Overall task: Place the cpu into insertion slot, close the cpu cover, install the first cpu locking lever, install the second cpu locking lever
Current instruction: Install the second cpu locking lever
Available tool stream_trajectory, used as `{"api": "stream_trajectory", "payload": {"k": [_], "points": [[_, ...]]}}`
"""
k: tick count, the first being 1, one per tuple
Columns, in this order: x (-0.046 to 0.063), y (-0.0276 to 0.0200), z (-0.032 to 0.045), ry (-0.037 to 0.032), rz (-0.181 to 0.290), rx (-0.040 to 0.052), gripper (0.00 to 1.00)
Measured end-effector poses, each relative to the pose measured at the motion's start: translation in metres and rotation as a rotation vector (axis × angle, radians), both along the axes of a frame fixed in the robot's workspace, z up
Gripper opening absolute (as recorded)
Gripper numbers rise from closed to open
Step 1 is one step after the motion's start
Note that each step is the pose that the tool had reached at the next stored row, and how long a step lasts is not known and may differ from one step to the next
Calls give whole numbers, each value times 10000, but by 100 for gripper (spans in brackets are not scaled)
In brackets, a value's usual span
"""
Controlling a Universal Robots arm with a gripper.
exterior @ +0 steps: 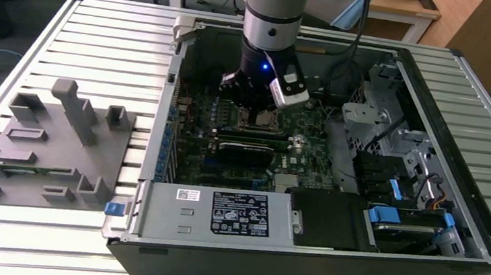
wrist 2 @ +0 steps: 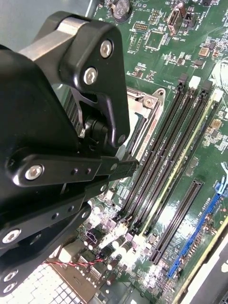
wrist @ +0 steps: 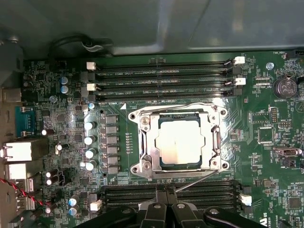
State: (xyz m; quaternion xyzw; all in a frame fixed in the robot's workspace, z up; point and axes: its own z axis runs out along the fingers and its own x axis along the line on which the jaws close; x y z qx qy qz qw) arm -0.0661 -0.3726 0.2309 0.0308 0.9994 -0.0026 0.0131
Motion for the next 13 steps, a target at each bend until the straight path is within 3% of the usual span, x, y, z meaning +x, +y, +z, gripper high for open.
{"api": "stream_trajectory", "payload": {"k": [5, 9, 13], "points": [[0, -6, -7, -1, 1, 15, 11], [0, -20, -30, 0, 1, 106, 11], [-1, -25, -36, 0, 0, 114, 11]]}}
